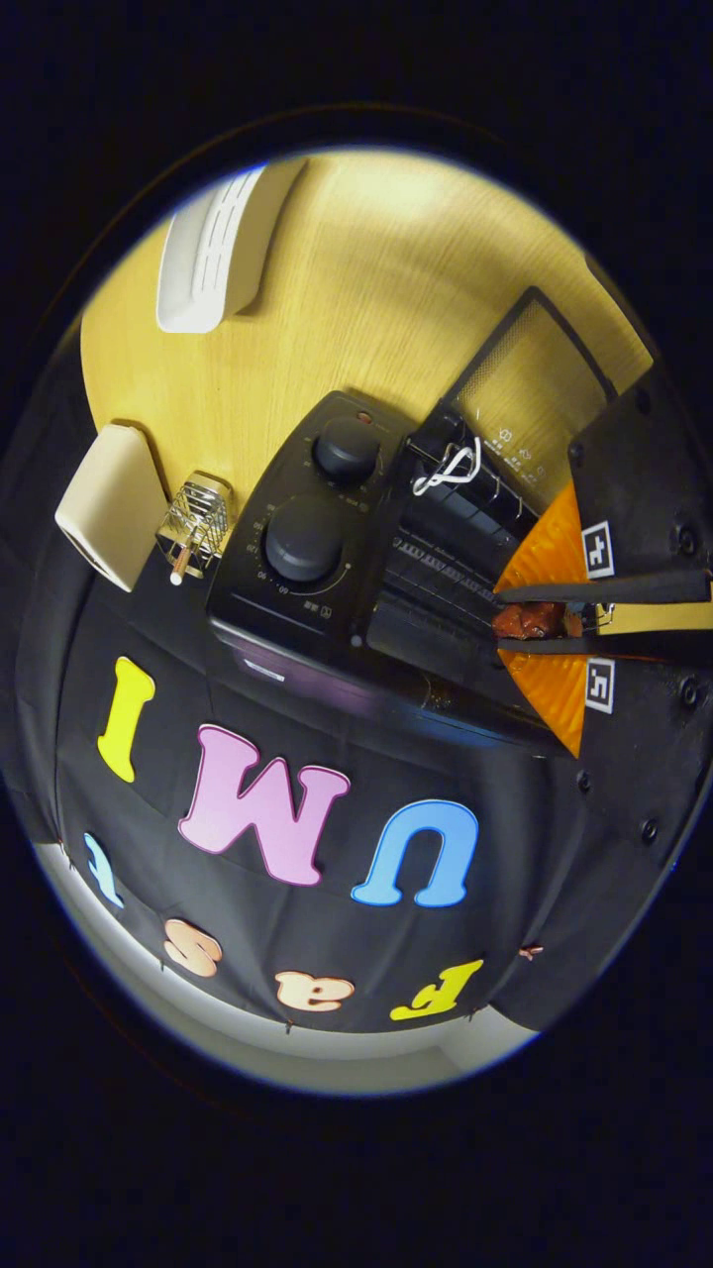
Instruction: Open the toaster oven, put the food inside, and close the toaster oven door.
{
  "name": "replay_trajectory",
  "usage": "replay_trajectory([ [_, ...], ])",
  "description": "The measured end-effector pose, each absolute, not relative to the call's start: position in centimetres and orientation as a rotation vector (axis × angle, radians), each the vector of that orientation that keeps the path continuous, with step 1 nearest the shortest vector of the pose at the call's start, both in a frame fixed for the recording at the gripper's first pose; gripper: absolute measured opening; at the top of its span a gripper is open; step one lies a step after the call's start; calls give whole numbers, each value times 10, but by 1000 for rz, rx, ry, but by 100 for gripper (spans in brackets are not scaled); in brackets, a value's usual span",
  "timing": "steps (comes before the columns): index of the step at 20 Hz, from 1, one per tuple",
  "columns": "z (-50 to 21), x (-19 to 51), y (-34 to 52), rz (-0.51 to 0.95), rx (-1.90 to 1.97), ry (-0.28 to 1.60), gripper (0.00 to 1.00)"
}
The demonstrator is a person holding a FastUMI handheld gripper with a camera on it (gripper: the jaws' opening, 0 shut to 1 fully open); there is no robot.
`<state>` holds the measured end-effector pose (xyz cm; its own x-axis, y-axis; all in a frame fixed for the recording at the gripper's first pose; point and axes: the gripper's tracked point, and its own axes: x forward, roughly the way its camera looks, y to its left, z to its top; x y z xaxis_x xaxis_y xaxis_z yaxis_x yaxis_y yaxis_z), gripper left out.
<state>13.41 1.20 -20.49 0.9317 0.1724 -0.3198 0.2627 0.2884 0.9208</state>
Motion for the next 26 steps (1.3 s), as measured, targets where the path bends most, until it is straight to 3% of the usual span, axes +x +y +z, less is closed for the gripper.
replay_trajectory([
  [14, -245, 163, 38, -135, 1193, 446, 17],
  [17, -248, 162, 33, -142, 1013, 457, 27],
  [19, -235, 159, 42, -84, 921, 447, 48],
  [20, -231, 157, 50, -41, 871, 451, 69],
  [23, -231, 146, 54, -8, 684, 464, 97],
  [26, -230, 137, 52, -5, 589, 469, 98],
])
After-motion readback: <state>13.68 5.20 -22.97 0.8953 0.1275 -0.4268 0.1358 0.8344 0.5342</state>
